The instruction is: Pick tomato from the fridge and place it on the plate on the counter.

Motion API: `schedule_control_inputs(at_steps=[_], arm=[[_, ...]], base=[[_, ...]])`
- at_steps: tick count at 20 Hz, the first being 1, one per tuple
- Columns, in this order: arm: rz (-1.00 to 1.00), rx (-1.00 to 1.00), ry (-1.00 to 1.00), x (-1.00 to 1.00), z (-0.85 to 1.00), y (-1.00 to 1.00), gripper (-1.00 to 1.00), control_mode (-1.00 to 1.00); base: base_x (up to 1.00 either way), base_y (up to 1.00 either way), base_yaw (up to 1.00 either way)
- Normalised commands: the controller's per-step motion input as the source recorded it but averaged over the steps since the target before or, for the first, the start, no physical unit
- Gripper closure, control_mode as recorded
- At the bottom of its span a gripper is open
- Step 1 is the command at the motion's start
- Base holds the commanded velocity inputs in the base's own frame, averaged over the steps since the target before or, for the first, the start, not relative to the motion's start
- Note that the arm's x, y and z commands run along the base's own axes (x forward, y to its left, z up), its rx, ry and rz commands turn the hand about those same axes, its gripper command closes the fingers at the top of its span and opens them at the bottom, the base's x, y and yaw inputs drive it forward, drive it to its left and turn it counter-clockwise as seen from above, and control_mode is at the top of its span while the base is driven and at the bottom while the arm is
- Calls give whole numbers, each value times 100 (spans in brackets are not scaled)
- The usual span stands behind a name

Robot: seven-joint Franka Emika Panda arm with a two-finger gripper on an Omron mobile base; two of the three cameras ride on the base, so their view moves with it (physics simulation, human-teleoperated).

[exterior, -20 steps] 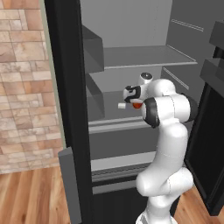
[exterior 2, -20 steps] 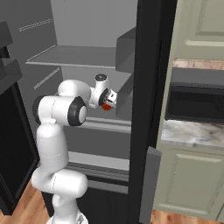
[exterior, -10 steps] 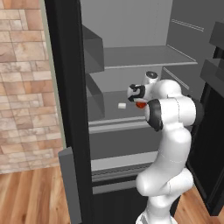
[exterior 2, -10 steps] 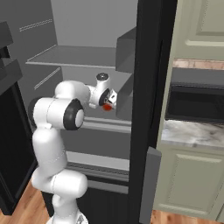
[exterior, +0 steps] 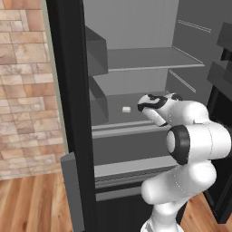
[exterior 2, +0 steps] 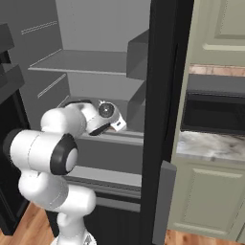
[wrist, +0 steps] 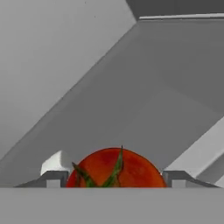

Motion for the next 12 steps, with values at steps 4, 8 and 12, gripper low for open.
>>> schedule_control_inputs(at_steps=[4, 8, 12], arm=[[-1, 14, -24, -68, 68, 0, 100, -100], [0, 6, -11, -56, 82, 0, 100, -100], [0, 0, 0, -24, 81, 0, 100, -100]], base=[[0, 0, 0], [0, 0, 0], [0, 0, 0]])
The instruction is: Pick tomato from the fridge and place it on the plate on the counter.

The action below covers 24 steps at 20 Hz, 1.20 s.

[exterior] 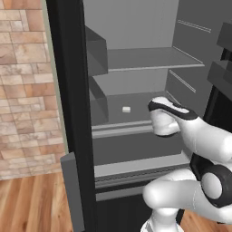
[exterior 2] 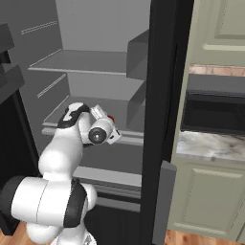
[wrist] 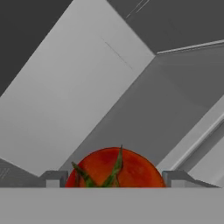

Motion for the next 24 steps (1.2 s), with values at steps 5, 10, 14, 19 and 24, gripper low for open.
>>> schedule_control_inputs(at_steps=[5, 10, 14, 19, 24], arm=[[0, -1, 23, -2, 96, 17, 100, -100], [0, -2, 29, -3, 100, 7, 100, -100], [3, -1, 29, -11, 100, 0, 100, -100], [2, 0, 15, -24, 100, 0, 100, -100], [3, 0, 9, -36, 100, 0, 100, -100]], base=[[0, 0, 0], [0, 0, 0], [0, 0, 0], [0, 0, 0], [0, 0, 0]])
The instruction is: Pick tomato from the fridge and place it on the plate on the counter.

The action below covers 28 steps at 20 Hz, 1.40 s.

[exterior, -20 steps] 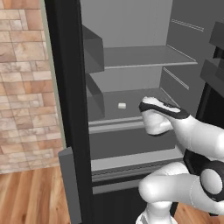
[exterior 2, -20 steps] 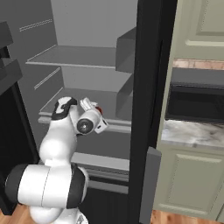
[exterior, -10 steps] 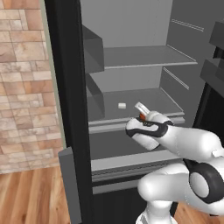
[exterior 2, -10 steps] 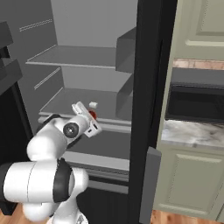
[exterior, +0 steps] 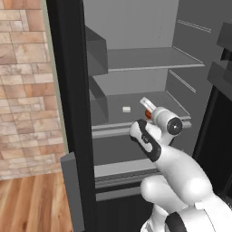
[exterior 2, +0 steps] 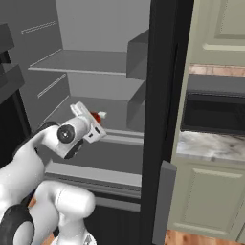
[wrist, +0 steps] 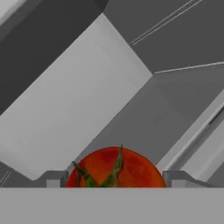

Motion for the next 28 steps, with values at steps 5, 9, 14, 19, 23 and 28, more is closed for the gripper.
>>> schedule_control_inputs(at_steps=[5, 9, 14, 19, 23, 28], arm=[[2, 0, 11, -54, 85, -3, 100, -100], [1, 0, 15, -67, 29, -4, 100, -100], [0, 0, 7, -64, -1, 0, 100, -100], [0, 0, 1, -35, -1, 0, 100, -100], [0, 0, 0, 0, 0, 0, 100, -100], [0, 0, 0, 0, 0, -1, 100, -100]], base=[[0, 0, 0], [0, 0, 0], [0, 0, 0], [0, 0, 0], [0, 0, 0], [0, 0, 0]])
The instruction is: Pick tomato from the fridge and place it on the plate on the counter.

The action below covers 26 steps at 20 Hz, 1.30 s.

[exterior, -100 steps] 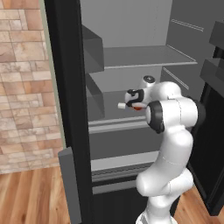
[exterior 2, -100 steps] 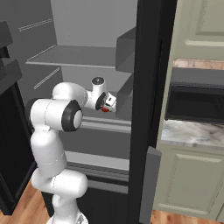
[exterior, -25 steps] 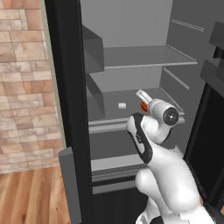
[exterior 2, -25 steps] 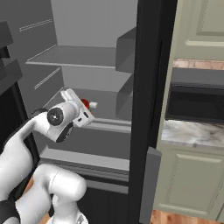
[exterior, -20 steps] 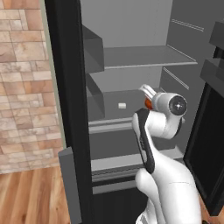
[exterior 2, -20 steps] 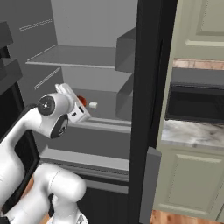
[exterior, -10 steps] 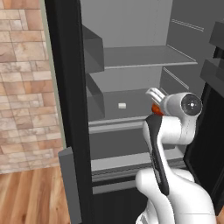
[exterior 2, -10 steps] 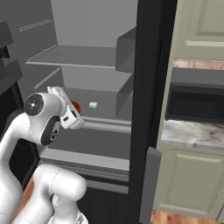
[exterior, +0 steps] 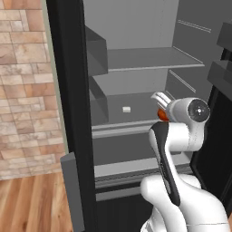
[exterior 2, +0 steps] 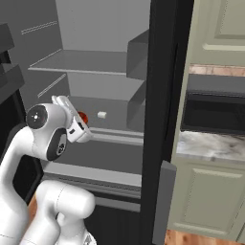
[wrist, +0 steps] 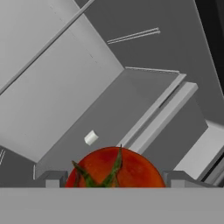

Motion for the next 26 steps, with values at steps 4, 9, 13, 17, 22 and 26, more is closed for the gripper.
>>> schedule_control_inputs(at_steps=[4, 9, 13, 17, 22, 26], arm=[[0, 1, 0, 0, 0, -5, 100, -100], [0, 2, -2, -5, 0, -7, 100, -100], [0, 0, 0, 0, 0, 0, 100, 100], [0, 0, 0, 0, 0, 0, 100, 100], [0, 0, 0, 0, 0, 0, 100, 100], [0, 0, 0, 0, 0, 0, 100, 100]], base=[[0, 0, 0], [0, 0, 0], [-44, -14, 0], [-51, -11, 0], [-49, -18, 0], [-49, -26, 0]])
